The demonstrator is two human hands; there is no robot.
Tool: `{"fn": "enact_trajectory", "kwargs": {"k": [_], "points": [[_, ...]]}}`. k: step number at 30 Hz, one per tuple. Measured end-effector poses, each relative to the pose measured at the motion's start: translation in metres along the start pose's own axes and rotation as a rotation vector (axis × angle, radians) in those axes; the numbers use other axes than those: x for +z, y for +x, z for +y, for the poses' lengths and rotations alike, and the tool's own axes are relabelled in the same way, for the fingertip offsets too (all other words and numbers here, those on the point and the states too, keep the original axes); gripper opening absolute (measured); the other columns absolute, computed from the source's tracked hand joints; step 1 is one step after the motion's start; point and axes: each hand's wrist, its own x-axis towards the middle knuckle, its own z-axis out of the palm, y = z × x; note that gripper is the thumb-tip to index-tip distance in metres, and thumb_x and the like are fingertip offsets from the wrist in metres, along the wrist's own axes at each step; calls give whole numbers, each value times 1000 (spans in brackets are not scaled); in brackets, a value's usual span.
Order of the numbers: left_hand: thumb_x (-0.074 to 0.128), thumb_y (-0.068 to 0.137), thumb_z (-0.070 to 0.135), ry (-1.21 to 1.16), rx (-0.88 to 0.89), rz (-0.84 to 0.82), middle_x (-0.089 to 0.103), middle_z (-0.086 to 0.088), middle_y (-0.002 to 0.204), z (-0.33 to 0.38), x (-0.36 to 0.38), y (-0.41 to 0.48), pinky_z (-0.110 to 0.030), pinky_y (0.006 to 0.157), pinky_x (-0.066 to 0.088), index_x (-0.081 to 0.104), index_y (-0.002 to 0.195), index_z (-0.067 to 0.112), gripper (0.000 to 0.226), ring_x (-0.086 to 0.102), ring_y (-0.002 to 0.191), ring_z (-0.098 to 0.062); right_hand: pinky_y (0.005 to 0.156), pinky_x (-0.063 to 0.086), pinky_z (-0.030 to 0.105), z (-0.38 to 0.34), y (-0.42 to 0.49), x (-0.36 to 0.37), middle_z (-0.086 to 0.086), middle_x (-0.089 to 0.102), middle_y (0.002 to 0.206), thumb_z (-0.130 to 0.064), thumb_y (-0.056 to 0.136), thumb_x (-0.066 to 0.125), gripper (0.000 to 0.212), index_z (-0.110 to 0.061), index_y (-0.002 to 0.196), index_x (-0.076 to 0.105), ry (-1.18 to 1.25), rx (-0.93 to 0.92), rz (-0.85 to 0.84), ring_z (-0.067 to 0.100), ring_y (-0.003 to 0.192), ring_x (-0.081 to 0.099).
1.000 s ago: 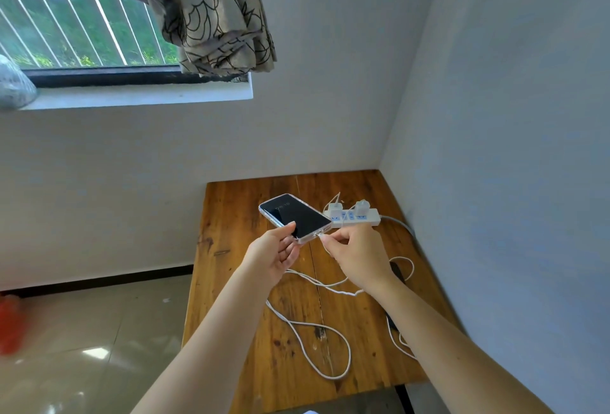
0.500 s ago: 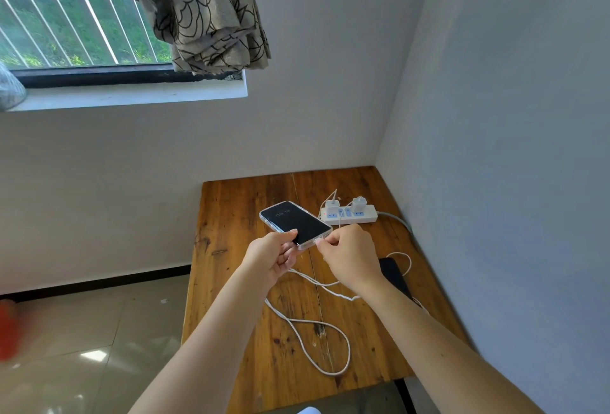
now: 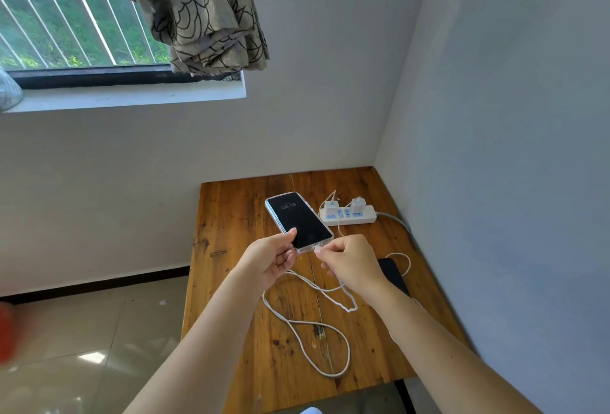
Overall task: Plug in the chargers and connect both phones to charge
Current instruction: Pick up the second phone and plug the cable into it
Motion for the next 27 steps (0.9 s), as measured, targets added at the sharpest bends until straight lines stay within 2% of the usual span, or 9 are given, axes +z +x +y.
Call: {"fn": "enact_trajectory", "kwargs": {"k": [4, 8, 12, 21, 27], "points": [[69, 83, 18, 3, 0, -19, 68, -17, 96, -3, -2, 1, -19, 54, 54, 60, 110, 2, 32, 63, 68, -18, 61, 52, 18, 4, 0, 0, -7, 68, 67, -25, 87, 64, 15, -19, 76, 72, 5, 1, -43, 12, 68, 67], [65, 87, 16, -20, 2, -38, 69, -16, 94, -5, -3, 1, -20, 55, 55, 61, 110, 3, 27, 64, 72, -19, 61, 54, 19, 7, 0, -1, -5, 69, 68, -24, 88, 64, 16, -18, 75, 72, 1, -7, -59, 12, 68, 68], [63, 88, 15, -23, -1, -46, 69, -17, 101, -5, -5, 1, -22, 60, 55, 60, 111, 4, 26, 66, 77, -21, 58, 52, 16, 8, 0, -1, -8, 68, 66, -24, 88, 64, 15, -19, 75, 71, -1, -16, -64, 10, 66, 68], [64, 88, 14, -26, 6, -27, 69, -18, 104, -5, -8, 2, -22, 61, 56, 60, 112, 4, 27, 67, 79, -21, 68, 58, 26, 8, 1, 2, -3, 70, 70, -24, 88, 63, 16, -18, 76, 73, -18, -12, -81, 14, 71, 69], [64, 87, 14, -20, 6, -17, 69, -18, 105, -6, -9, 2, -22, 61, 56, 61, 112, 4, 27, 67, 79, -22, 61, 52, 19, 8, 1, 2, -5, 69, 67, -24, 89, 63, 17, -15, 79, 74, -28, -14, -89, 11, 67, 67]]}}
